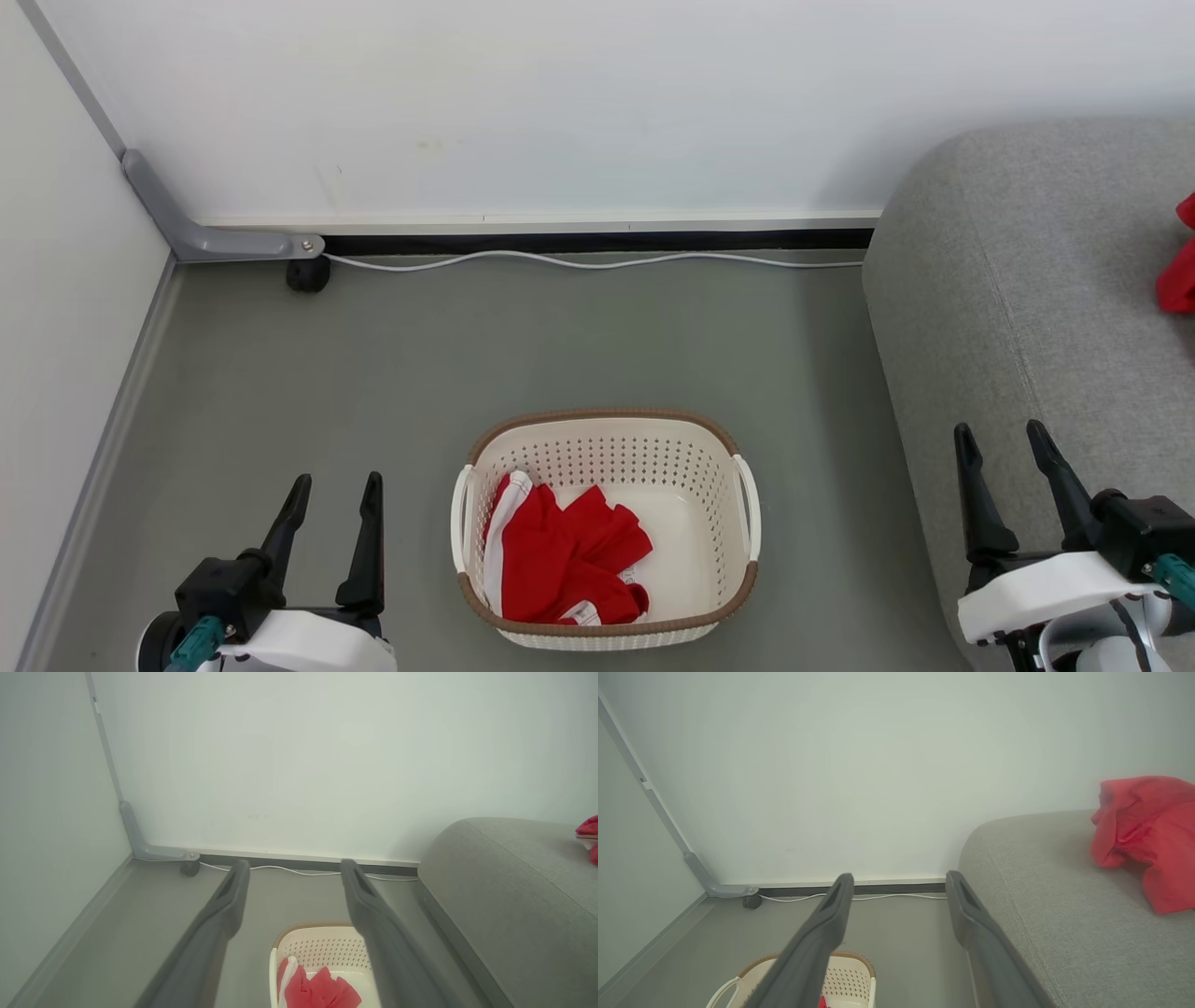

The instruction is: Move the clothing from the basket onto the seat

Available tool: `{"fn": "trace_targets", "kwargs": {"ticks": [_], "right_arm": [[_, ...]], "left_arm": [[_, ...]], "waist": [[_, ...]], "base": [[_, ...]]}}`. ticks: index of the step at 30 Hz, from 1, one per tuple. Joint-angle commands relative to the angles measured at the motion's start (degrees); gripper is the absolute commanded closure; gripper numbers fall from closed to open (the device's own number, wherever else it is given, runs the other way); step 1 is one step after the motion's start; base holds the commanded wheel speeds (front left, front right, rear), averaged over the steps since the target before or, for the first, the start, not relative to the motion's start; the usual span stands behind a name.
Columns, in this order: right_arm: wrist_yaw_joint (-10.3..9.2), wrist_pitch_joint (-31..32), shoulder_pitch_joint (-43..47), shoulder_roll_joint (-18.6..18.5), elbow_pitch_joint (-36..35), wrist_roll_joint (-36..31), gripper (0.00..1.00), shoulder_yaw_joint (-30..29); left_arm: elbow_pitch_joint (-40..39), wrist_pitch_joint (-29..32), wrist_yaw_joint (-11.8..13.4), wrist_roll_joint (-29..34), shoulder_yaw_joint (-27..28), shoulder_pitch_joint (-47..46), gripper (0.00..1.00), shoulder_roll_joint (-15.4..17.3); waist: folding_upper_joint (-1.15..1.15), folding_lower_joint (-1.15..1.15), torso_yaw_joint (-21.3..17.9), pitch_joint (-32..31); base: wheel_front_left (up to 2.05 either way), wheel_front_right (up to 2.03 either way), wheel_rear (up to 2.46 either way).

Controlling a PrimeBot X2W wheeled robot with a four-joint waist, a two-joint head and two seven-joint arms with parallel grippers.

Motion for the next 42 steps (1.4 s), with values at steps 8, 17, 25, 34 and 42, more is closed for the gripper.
{"fn": "trace_targets", "kwargs": {"ticks": [8, 17, 25, 34, 42], "right_arm": [[0.17, -0.35, -2.96, -0.35, -3.43, -0.29, 0.0, 0.8], [0.17, -0.35, -7.08, -0.45, -5.96, 0.09, 0.0, 0.09], [0.17, -0.35, -11.19, -0.65, -8.85, -0.18, 0.0, -0.07], [0.17, -0.35, -17.8, -0.32, -12.18, -0.65, 0.0, 0.75], [0.17, -0.35, -24.36, 0.47, -15.15, -1.08, 0.0, 1.36]], "left_arm": [[-1.09, -0.35, 0.22, -1.72, -1.69, -3.15, 0.0, 0.52], [0.94, -0.35, 0.5, -2.87, -6.2, -7.97, 0.0, 0.52], [3.86, -0.35, 0.72, -3.16, -9.59, -13.33, 0.0, 0.52], [8.74, -0.35, 1.02, -2.89, -12.44, -22.41, 0.0, 0.52], [16.41, -0.35, 1.25, -2.33, -13.31, -31.59, 0.0, 0.52]], "waist": [[0.0, 0.0, -0.36, 4.84], [0.0, 0.0, -1.21, 11.94], [0.0, 0.0, -2.0, 19.04], [0.0, 0.0, -3.76, 29.94], [0.0, 0.0, -5.5, 39.04]], "base": [[0.0, 0.0, 0.0], [0.0, 0.0, 0.0], [0.0, 0.0, 0.0], [0.0, 0.0, 0.0], [0.0, 0.0, 0.0]]}}
